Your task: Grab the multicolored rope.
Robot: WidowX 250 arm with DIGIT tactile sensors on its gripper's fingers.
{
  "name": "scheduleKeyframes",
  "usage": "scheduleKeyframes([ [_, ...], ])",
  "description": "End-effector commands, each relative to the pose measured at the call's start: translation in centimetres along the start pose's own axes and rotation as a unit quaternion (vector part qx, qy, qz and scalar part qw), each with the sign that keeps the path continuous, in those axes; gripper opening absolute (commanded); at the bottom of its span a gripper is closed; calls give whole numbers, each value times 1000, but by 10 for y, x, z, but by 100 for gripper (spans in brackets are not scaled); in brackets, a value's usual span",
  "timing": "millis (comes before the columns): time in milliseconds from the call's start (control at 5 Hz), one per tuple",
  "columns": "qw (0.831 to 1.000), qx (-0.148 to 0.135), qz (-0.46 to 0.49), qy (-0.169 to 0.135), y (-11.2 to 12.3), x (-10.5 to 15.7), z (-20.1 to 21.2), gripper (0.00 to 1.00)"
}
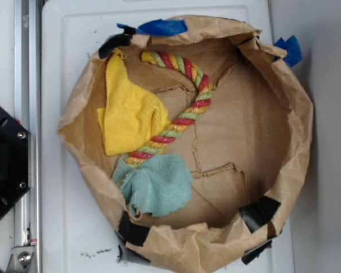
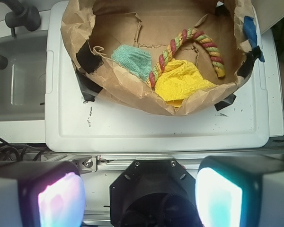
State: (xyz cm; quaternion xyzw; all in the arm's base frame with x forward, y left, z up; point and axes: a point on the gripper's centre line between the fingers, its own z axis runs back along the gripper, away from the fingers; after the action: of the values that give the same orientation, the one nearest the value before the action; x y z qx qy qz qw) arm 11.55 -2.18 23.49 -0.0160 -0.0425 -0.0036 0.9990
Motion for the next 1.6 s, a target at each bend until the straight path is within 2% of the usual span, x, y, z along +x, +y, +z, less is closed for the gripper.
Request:
scheduleKeyframes([
  [0,1000,0,0,0,0,0,0,100],
  [400,996,16,79,-26,-14,30,-17,100],
  [600,994,11,96,-41,-20,50,-31,100],
  [800,997,1,64,-49,-14,97,-52,100],
  [1000,998,2,49,-47,5,136,-62,100],
  [1200,999,-9,48,-19,26,170,-70,100],
  [1400,999,-9,48,-19,26,170,-70,100],
])
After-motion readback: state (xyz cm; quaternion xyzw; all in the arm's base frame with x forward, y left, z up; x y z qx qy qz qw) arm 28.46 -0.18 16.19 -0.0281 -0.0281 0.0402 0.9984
